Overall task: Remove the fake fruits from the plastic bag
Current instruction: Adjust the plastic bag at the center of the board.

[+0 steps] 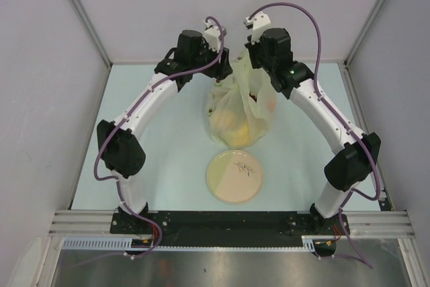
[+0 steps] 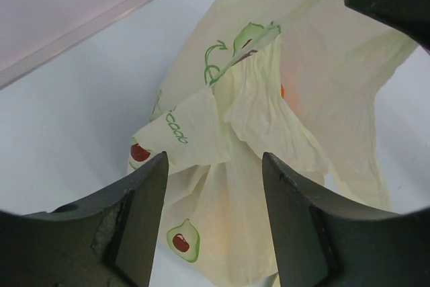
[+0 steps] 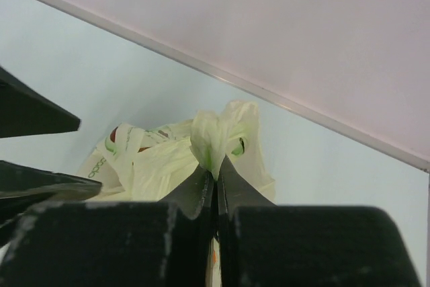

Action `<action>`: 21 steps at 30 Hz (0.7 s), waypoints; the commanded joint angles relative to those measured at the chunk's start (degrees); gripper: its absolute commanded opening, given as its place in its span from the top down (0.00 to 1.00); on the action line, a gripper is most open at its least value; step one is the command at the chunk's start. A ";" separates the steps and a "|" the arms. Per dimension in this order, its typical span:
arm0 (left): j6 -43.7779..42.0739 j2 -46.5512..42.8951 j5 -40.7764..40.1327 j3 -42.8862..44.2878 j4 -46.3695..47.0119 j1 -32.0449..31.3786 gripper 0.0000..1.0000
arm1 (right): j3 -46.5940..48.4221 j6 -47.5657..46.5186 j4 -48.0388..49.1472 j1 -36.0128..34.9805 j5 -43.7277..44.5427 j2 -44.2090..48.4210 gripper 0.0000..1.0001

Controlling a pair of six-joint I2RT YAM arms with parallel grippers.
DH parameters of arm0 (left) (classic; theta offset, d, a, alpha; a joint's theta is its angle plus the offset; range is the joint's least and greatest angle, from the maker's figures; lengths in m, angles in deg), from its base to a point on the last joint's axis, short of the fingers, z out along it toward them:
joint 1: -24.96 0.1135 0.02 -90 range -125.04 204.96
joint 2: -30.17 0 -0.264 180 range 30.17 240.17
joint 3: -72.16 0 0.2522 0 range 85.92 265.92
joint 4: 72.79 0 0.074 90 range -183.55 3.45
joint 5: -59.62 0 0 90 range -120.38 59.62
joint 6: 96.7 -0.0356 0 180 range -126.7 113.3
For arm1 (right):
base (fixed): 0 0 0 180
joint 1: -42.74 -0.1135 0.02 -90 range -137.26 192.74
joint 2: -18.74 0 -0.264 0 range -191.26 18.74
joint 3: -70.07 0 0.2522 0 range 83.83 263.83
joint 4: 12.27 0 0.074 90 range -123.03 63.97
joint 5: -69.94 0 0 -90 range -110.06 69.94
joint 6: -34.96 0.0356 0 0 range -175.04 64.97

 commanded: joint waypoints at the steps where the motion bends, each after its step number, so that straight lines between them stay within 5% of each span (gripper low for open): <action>1: -1.29 -3.51 1.08 1.15 1.63 -0.82 0.37 | 0.55 2.37 0.83 0.71 -1.08 0.19 1.00; 10: -0.33 6.07 2.06 9.85 2.77 -4.07 0.32 | 0.55 2.99 0.57 1.68 -1.26 0.02 1.00; 15: -1.55 11.51 -6.97 14.15 3.48 -6.35 0.28 | -0.15 3.69 0.40 2.64 -1.43 0.37 1.00; 20: -2.70 12.14 -10.69 15.04 2.34 -6.45 0.67 | -0.41 3.69 0.31 3.61 -1.26 0.63 1.00; 21: -2.70 10.31 -10.78 14.60 1.99 -6.27 0.88 | -0.33 3.78 0.31 3.87 -1.26 0.72 1.00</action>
